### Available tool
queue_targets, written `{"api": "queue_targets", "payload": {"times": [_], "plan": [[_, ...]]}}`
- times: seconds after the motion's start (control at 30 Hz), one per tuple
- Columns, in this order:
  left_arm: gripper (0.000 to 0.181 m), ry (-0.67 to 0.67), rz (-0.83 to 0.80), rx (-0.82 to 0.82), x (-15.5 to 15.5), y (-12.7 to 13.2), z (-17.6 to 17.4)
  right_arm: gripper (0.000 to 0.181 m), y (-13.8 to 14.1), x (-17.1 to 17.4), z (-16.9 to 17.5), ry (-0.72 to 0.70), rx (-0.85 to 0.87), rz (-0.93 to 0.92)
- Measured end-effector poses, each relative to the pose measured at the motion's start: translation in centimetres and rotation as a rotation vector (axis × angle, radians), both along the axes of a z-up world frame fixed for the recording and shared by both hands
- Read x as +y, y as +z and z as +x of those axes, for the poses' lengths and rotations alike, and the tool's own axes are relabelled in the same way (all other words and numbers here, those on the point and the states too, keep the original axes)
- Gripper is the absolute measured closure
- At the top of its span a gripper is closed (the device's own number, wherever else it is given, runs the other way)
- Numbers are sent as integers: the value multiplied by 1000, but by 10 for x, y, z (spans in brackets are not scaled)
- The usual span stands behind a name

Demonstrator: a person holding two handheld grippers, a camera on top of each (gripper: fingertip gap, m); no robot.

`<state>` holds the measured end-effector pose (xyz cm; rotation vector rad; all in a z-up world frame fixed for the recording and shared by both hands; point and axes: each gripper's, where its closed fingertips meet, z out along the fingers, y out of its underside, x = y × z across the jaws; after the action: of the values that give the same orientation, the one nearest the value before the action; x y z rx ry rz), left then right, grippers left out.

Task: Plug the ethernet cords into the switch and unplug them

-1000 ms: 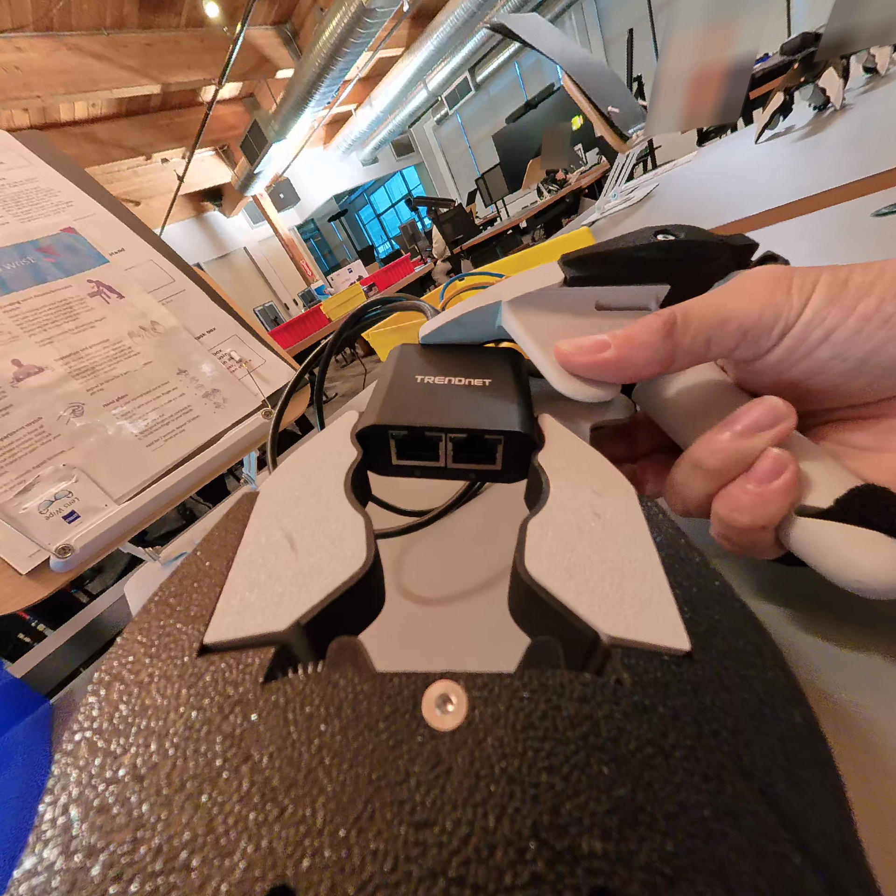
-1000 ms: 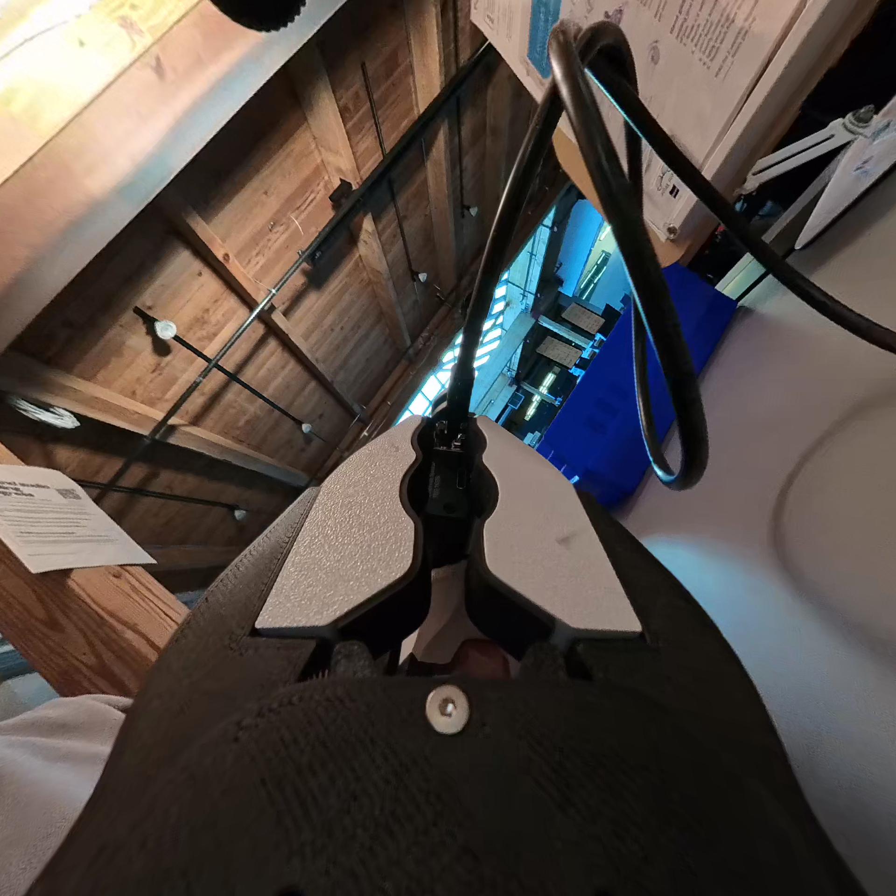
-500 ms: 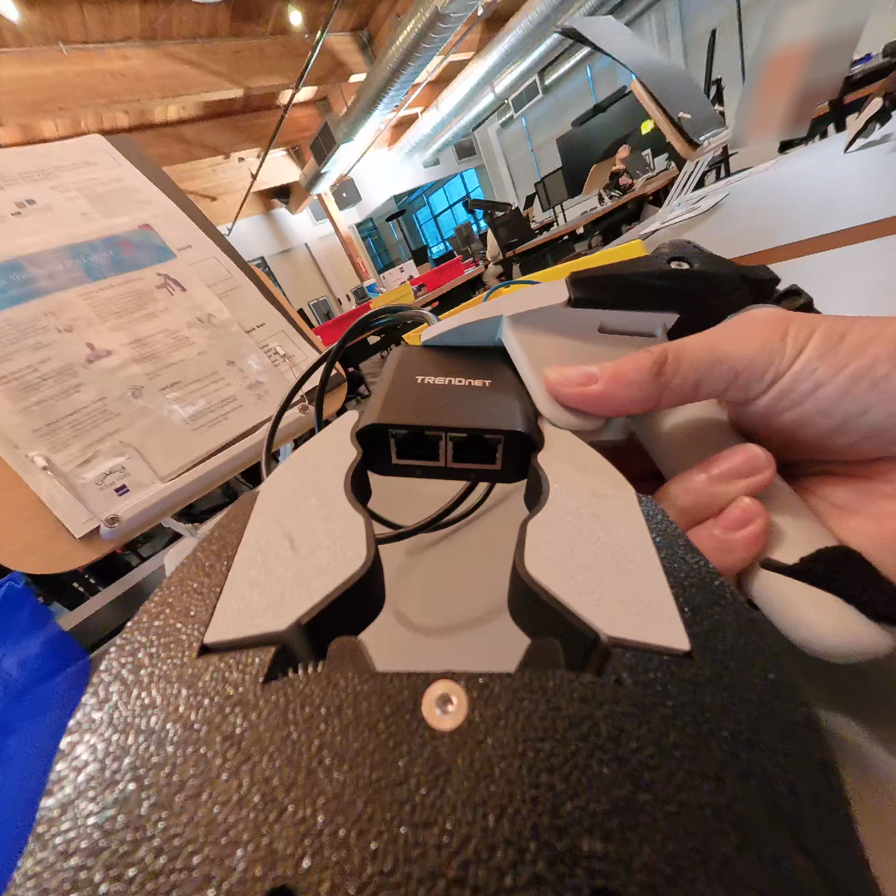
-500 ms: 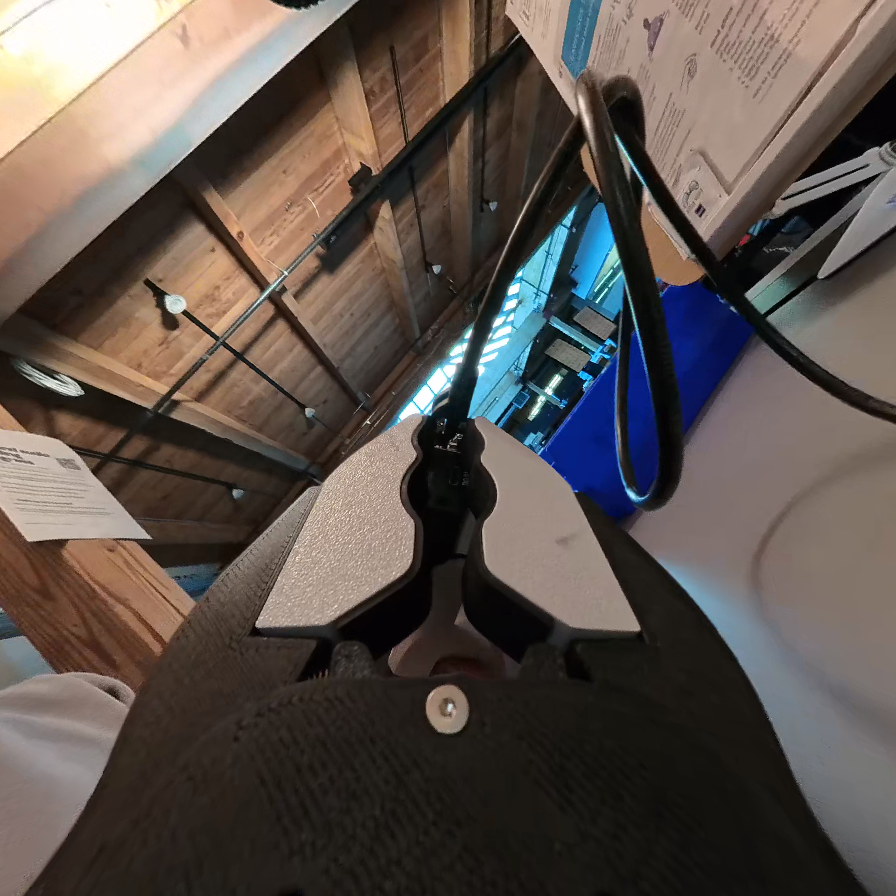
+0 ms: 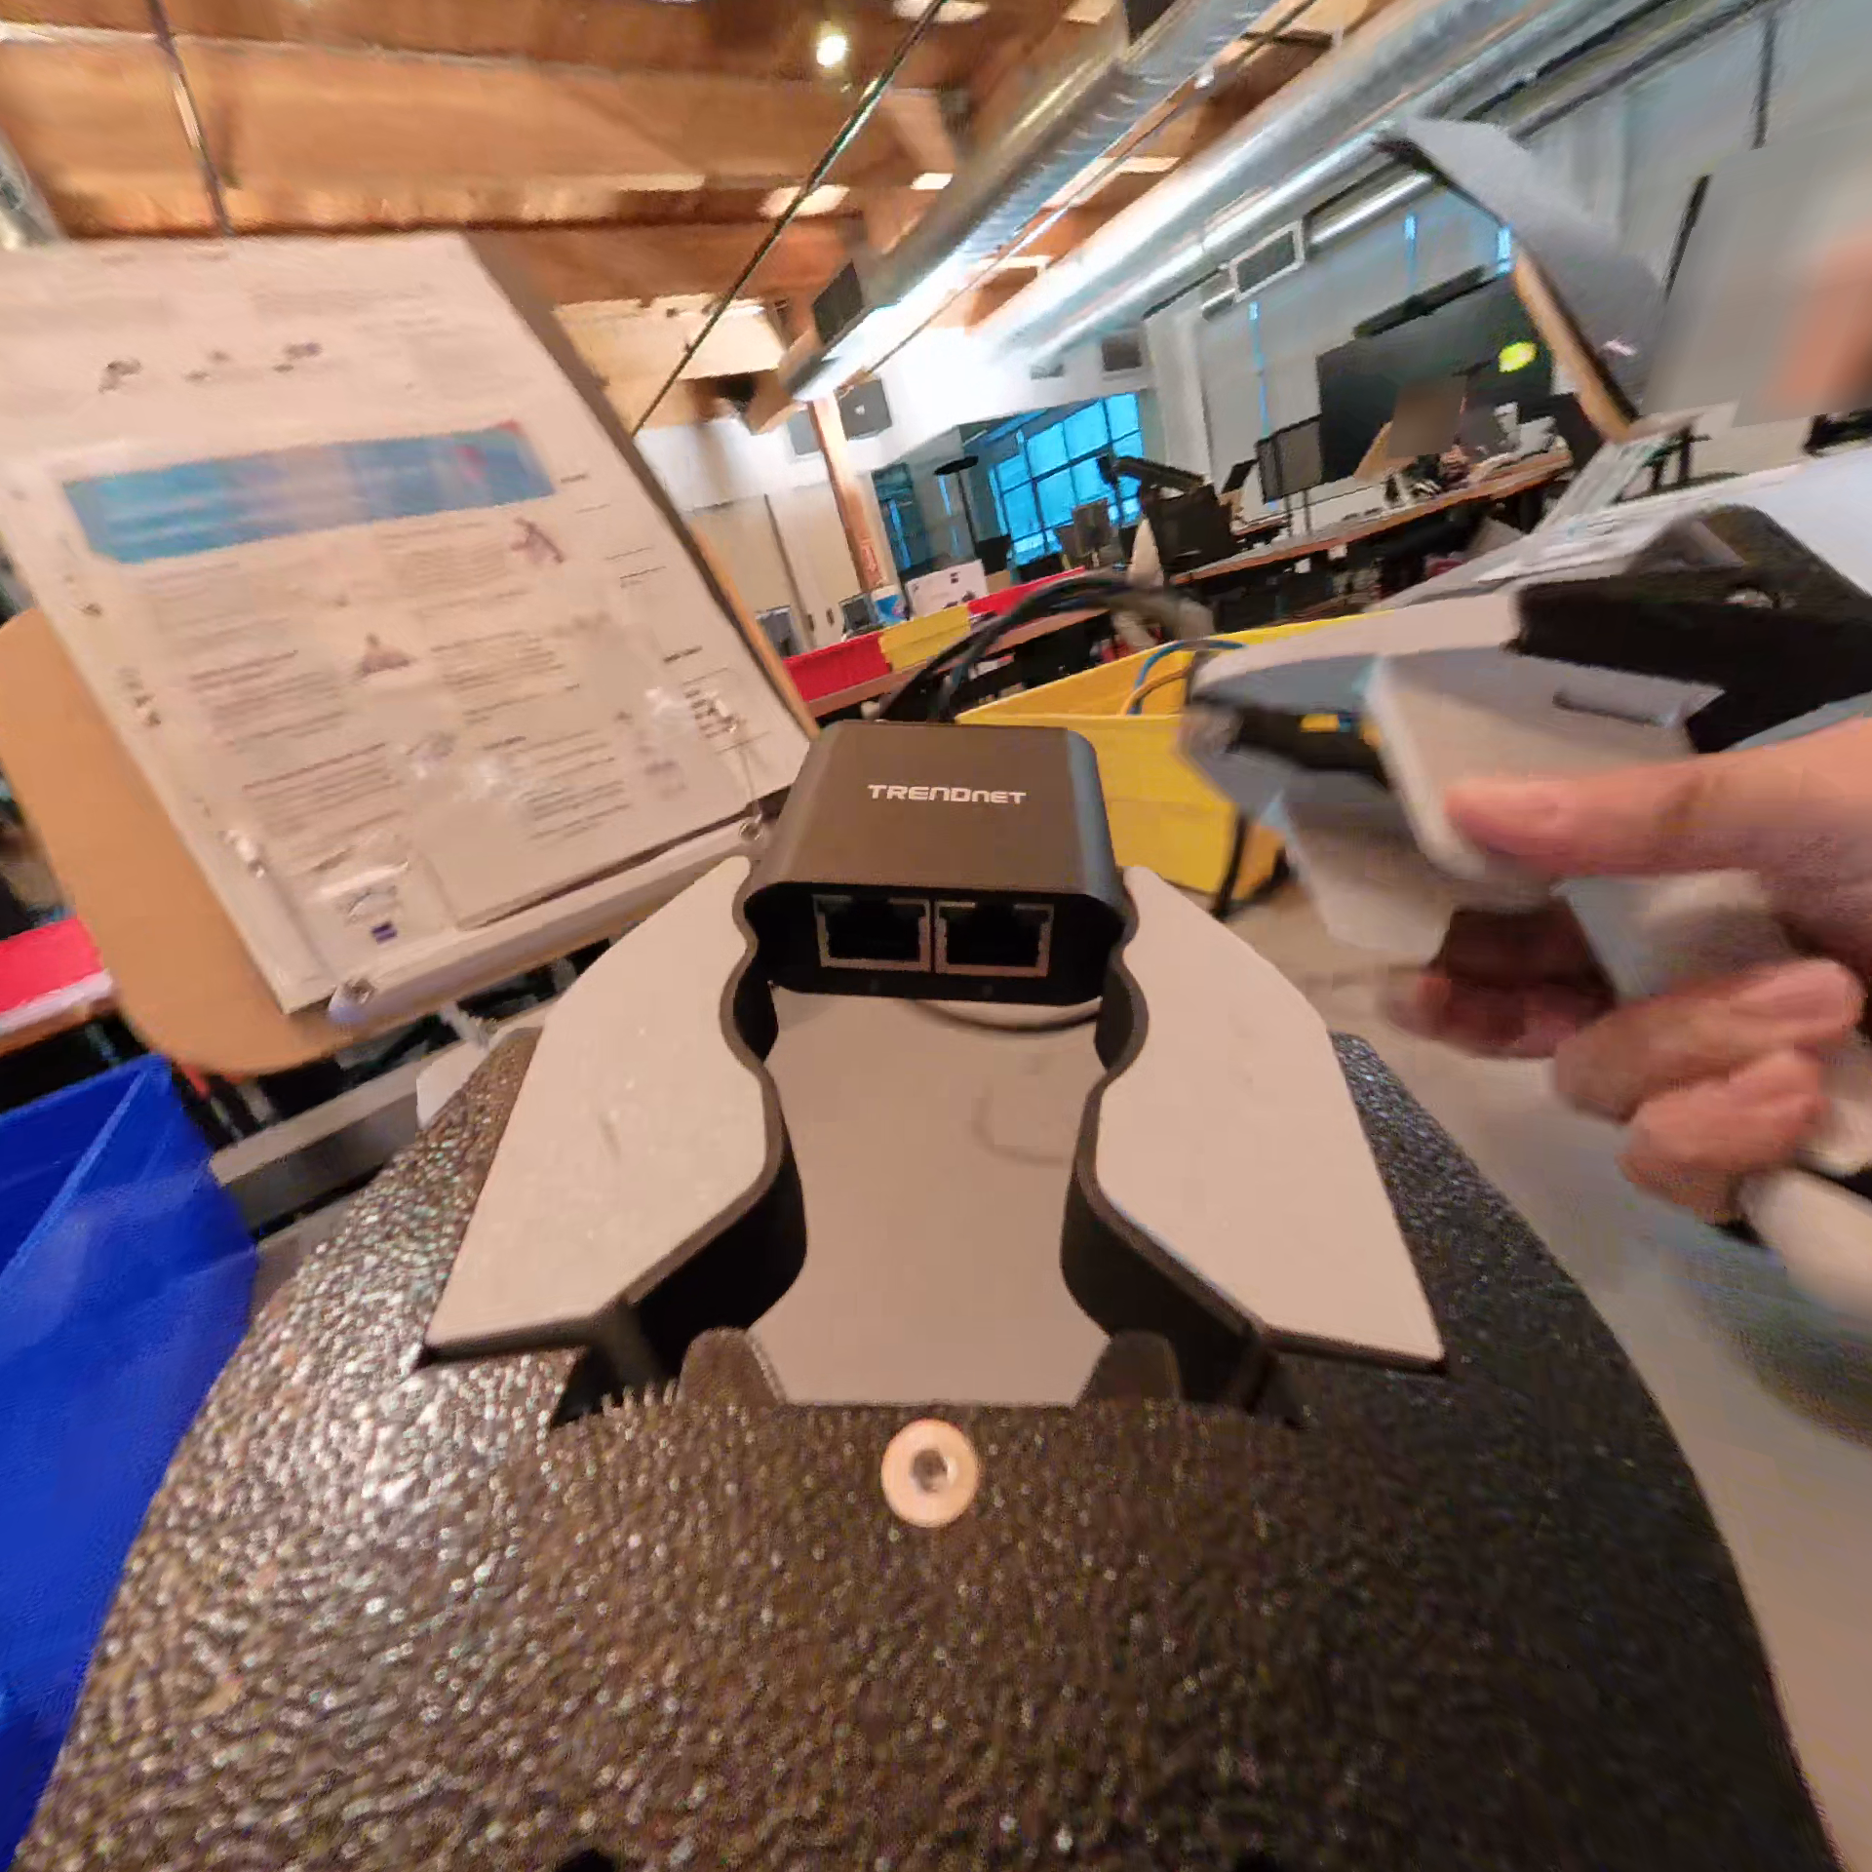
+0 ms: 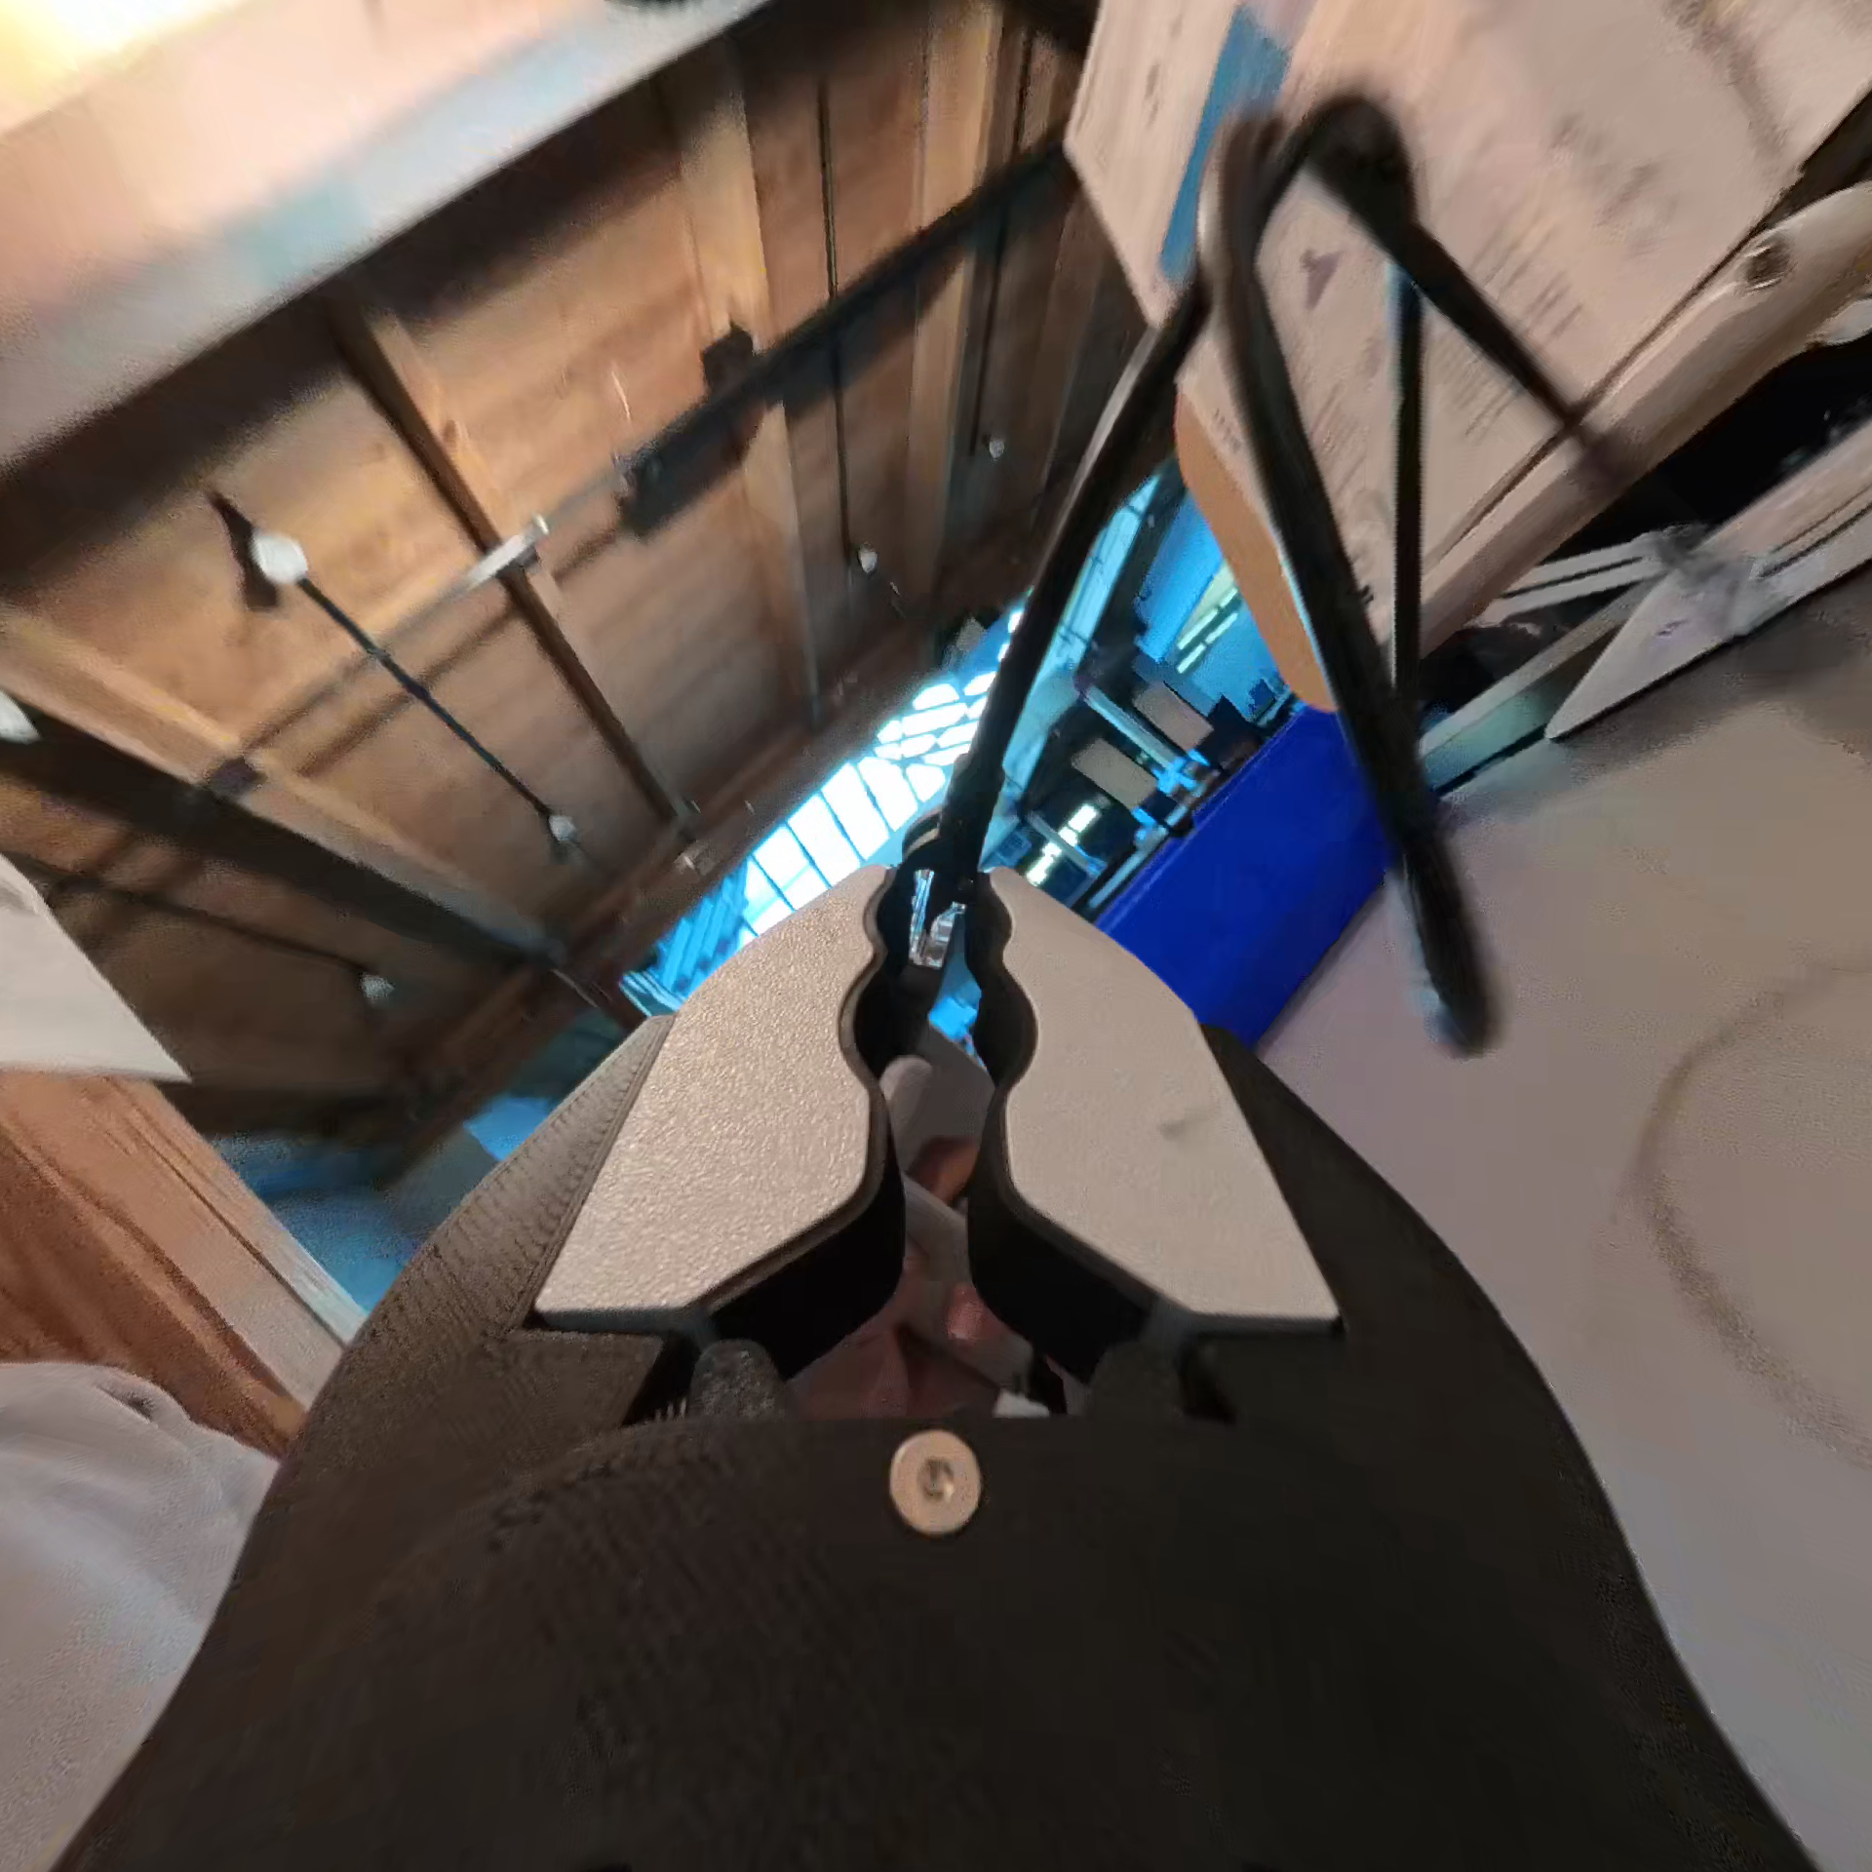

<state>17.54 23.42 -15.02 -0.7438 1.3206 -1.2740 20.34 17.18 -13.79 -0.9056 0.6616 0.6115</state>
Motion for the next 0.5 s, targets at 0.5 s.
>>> {"api": "queue_targets", "payload": {"times": [0.5], "plan": [[120,-9,87,-51,9,10,-9,169,106,-113,49,-221,-526,-486]]}}
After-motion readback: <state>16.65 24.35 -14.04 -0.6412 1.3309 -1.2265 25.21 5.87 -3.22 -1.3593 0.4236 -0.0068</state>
